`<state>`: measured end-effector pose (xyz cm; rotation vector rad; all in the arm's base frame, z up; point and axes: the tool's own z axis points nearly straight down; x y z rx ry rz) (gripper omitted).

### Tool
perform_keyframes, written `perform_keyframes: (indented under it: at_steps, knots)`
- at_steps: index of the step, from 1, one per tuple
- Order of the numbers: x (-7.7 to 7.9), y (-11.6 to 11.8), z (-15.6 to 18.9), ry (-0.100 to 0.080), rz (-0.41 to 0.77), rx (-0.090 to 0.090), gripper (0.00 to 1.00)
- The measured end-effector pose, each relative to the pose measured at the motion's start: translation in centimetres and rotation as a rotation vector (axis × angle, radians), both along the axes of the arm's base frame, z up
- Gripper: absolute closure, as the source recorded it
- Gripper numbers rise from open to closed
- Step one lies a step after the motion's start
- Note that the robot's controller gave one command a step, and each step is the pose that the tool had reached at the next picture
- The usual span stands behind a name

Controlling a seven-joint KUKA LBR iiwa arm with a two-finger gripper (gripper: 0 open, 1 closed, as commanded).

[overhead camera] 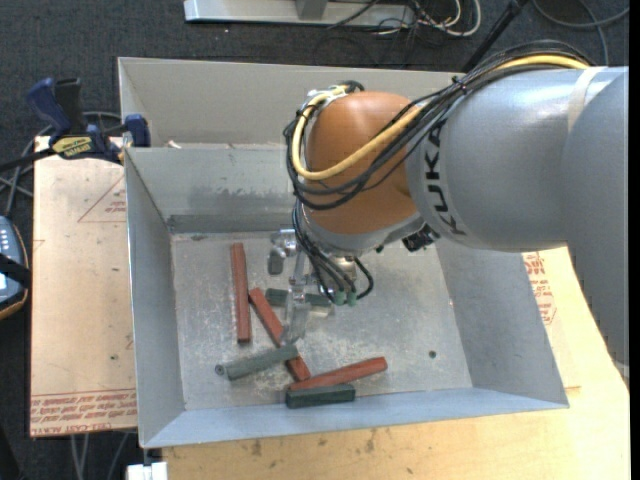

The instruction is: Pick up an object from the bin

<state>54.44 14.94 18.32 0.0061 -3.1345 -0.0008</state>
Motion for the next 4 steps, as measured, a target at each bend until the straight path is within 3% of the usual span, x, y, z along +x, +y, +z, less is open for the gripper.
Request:
perform_keyframes:
  at_steps: [1, 2, 3, 4]
  knots:
    - [0.2, -0.1, 0.5, -0.007, -0.003, 0.001, 0.00]
    - [3.9, -2.7, -5.2, -0.016, 0.036, 0.002, 0.00]
    - [5.8, -3.0, -11.1, -0.010, -0.033, 0.000, 0.00]
    - [5.5, -3.7, -9.3, -0.009, -0.151, 0.001, 0.00]
